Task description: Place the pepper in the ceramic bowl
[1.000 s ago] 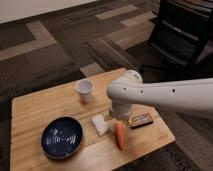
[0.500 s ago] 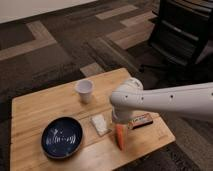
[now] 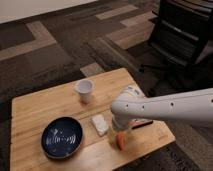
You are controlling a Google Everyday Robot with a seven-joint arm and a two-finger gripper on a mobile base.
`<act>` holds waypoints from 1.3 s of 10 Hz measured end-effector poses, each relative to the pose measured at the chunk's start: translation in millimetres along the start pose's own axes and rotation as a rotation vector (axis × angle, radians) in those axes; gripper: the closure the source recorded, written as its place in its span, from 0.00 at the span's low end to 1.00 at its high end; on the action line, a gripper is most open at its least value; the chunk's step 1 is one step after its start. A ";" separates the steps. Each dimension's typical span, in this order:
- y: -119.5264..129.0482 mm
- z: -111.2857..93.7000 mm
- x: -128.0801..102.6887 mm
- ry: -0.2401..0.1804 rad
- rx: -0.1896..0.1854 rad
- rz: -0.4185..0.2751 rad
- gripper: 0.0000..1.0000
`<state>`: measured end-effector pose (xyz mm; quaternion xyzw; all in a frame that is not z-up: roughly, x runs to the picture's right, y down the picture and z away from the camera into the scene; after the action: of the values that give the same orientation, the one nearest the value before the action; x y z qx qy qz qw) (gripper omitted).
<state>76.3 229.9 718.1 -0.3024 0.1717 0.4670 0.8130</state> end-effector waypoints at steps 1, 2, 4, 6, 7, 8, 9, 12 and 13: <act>-1.3 9.3 -1.0 0.009 0.008 -0.046 0.35; -0.7 15.3 -2.2 0.011 0.008 -0.070 0.35; -3.3 24.3 -4.9 0.009 0.024 -0.106 0.35; 1.2 31.7 -5.6 0.016 0.020 -0.114 0.35; 1.6 31.9 -7.2 0.014 0.019 -0.102 0.40; -0.1 29.5 -10.5 0.005 0.021 -0.071 0.57; -1.8 24.8 -12.5 -0.001 0.026 -0.044 0.71; -9.1 -10.6 -18.2 -0.031 0.088 0.071 1.00; -8.4 -30.8 -24.0 -0.051 0.126 0.105 1.00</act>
<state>71.5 190.9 711.0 -0.2294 0.1958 0.5050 0.8087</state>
